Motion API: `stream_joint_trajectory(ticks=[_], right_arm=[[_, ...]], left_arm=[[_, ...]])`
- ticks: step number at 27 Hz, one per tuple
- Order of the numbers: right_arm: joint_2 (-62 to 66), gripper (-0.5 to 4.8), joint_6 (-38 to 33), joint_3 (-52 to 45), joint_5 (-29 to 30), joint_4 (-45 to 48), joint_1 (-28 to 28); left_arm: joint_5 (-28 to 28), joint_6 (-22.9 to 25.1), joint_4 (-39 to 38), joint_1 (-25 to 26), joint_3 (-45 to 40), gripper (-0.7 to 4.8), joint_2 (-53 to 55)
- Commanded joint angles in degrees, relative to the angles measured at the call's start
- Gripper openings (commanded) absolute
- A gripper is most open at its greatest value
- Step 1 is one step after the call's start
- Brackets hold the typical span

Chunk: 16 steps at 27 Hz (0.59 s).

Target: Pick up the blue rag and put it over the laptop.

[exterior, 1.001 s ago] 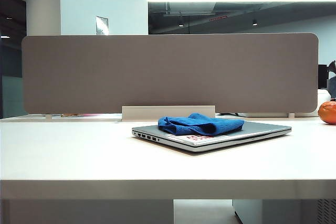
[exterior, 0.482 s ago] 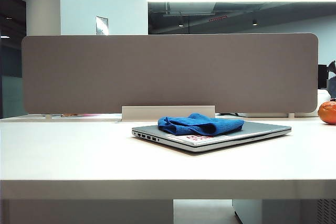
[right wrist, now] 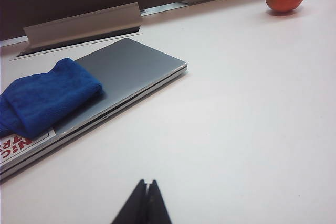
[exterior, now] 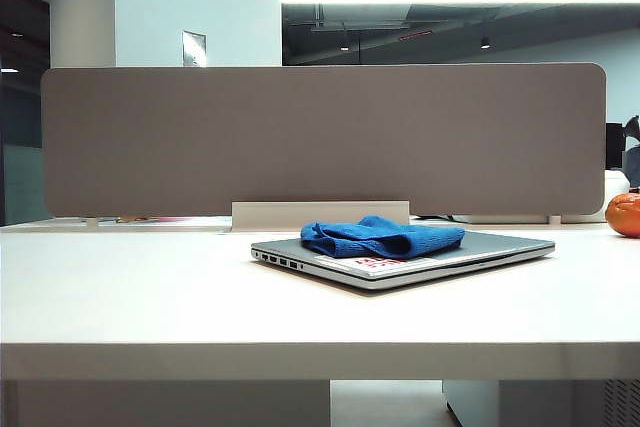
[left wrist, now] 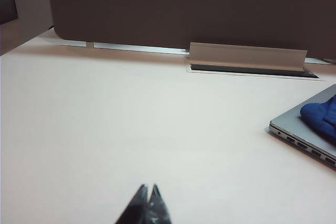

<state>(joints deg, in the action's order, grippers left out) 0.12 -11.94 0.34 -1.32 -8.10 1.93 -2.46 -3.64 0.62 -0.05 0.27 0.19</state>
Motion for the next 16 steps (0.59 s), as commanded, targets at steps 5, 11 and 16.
stream_joint_trajectory(ticks=[5,11,16], right_arm=[[-0.1,0.00,0.2,-0.2,0.0,0.6,0.0],[-0.1,0.00,3.8,-0.2,-1.3,0.8,0.0],[-0.1,0.00,9.1,-0.3,-5.3,1.0,0.0]], left_arm=[[-0.3,0.1,0.5,0.1,0.2,-0.05,0.0],[-0.3,0.1,0.5,0.1,0.2,-0.05,0.0],[-0.3,0.1,0.5,0.1,0.2,-0.05,0.0]])
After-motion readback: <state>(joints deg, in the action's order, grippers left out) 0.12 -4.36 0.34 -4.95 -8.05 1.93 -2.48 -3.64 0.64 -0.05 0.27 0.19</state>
